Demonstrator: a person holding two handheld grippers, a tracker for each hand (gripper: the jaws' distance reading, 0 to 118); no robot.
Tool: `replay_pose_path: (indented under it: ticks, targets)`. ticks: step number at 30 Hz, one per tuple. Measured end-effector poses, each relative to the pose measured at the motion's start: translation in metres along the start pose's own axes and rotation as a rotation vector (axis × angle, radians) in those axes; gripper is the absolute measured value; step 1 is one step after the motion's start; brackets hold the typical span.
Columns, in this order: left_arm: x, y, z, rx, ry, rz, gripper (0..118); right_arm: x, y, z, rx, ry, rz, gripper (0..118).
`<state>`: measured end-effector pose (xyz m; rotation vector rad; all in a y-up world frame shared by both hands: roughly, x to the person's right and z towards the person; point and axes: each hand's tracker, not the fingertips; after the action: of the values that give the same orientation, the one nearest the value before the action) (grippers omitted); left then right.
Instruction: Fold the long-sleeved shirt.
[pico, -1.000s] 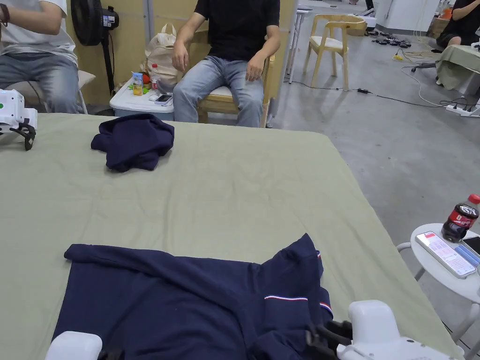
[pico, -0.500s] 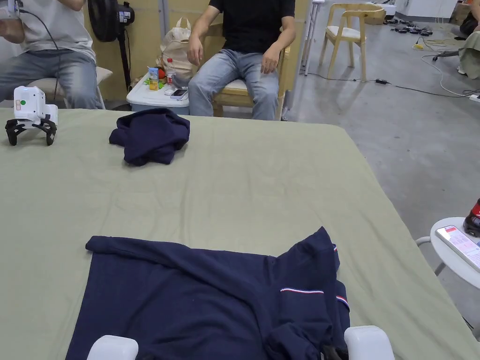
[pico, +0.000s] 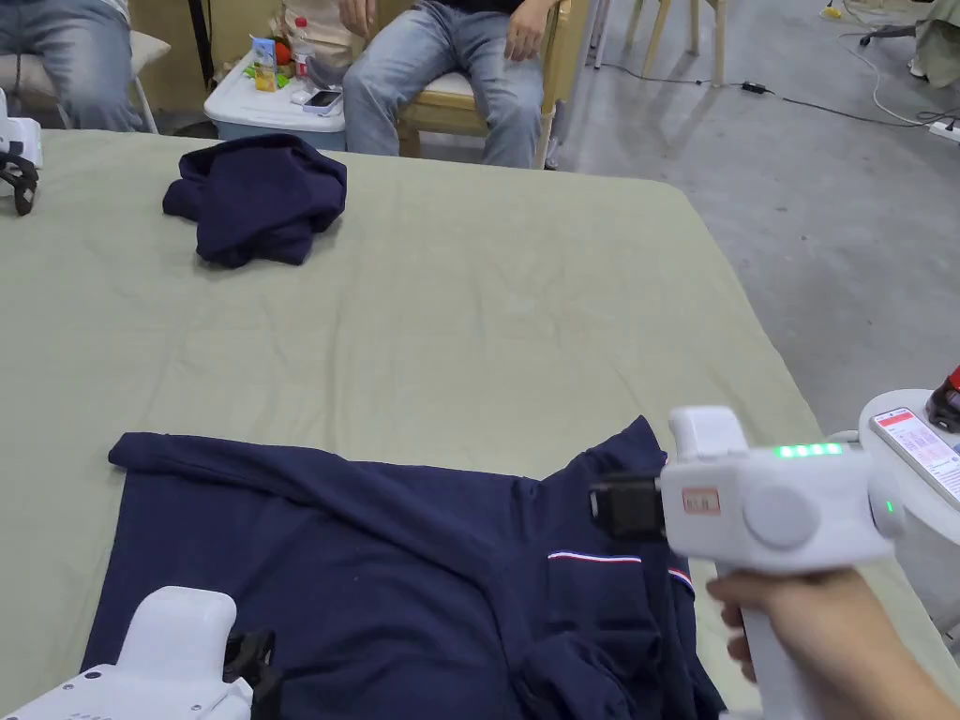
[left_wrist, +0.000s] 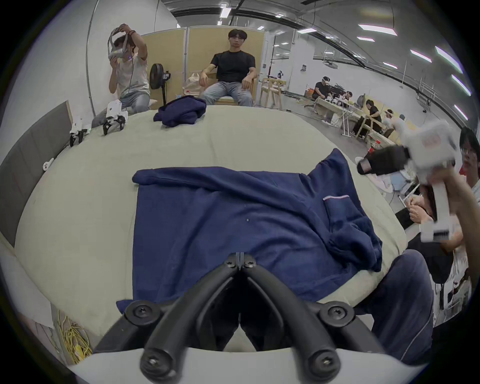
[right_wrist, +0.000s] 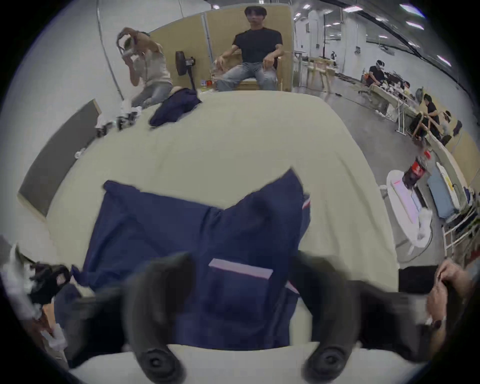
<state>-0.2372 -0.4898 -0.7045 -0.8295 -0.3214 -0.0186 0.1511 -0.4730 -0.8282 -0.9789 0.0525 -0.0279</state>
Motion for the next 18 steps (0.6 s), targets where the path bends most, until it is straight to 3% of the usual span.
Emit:
replay_pose_path:
  ticks: [3,7,9,12,13,15,16,18]
  targets:
    - [-0.006,0.002,-0.013,-0.013,0.003,0.008,0,0.018,0.049,-0.039,-0.052,-0.012,-0.003,99]
    - [-0.012,0.001,-0.023,-0.043,0.007,0.024,0,0.037,0.077,-0.082,-0.16,0.008,-0.148,99]
    - [-0.014,0.001,-0.026,-0.053,0.012,0.031,0,0.04,0.076,-0.102,-0.214,0.017,-0.176,99]
    - [-0.023,-0.005,-0.035,-0.064,0.015,0.047,0,0.035,0.065,-0.129,-0.324,-0.023,-0.13,98]
    - [-0.024,-0.005,-0.037,-0.07,0.016,0.054,0,0.033,0.058,-0.133,-0.353,-0.025,-0.13,90]
    - [-0.026,-0.004,-0.038,-0.08,0.015,0.064,0,0.035,0.054,-0.139,-0.342,-0.029,-0.157,32]
    - [-0.028,-0.003,-0.039,-0.083,0.016,0.068,0,0.036,0.05,-0.145,-0.331,-0.046,-0.168,16]
    - [-0.036,0.007,-0.042,-0.087,0.025,0.063,0,0.034,0.048,-0.147,-0.315,-0.041,-0.177,16]
